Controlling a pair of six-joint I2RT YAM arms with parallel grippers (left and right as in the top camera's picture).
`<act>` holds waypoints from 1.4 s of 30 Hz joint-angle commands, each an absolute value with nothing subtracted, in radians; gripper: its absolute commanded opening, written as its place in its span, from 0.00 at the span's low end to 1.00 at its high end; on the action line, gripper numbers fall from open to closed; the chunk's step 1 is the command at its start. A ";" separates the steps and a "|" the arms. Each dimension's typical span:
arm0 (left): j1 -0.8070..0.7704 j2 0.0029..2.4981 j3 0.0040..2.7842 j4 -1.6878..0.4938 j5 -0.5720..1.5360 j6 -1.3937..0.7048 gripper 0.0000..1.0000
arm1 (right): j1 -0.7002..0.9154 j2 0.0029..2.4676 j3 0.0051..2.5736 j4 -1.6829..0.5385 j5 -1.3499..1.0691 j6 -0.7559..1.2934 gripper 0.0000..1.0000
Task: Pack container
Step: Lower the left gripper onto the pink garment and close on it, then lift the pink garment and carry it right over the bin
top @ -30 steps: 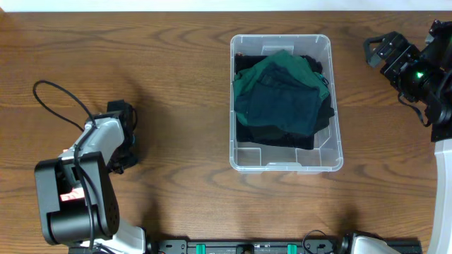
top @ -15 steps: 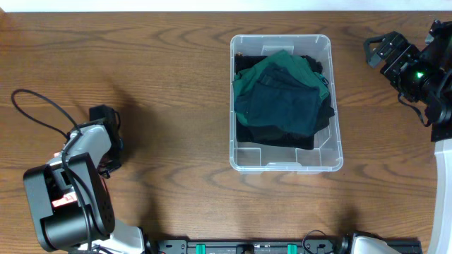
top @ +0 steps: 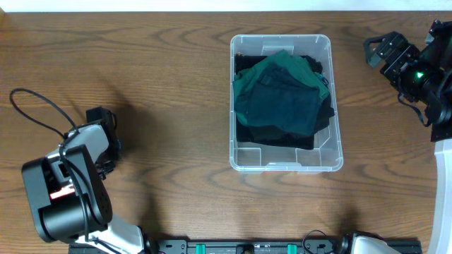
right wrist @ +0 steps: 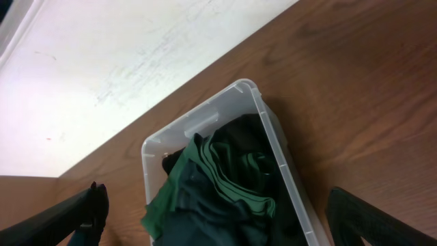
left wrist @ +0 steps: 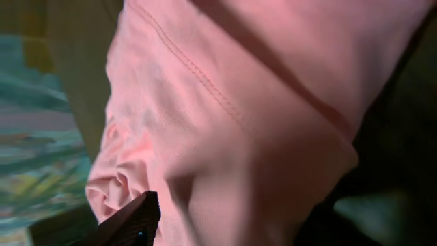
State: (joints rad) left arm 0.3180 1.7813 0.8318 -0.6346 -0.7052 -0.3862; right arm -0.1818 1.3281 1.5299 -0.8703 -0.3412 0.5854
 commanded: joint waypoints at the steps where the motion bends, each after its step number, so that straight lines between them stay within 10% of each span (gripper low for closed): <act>1: 0.327 1.867 0.808 -0.618 -0.655 -0.379 0.63 | -0.186 1.316 1.533 -0.869 -0.344 0.590 0.99; 21: 0.313 1.877 0.882 -0.696 -0.662 -0.378 0.10 | -0.186 1.316 1.533 -0.869 -0.344 0.590 0.99; 42: -0.068 1.571 1.457 -0.854 -0.581 0.167 0.06 | -0.186 1.316 1.533 -0.869 -0.344 0.590 0.99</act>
State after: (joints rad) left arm 0.0074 1.6108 1.3949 -0.8707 -0.6018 -0.0269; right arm -0.1818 1.3281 1.5299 -0.8703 -0.3412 0.5854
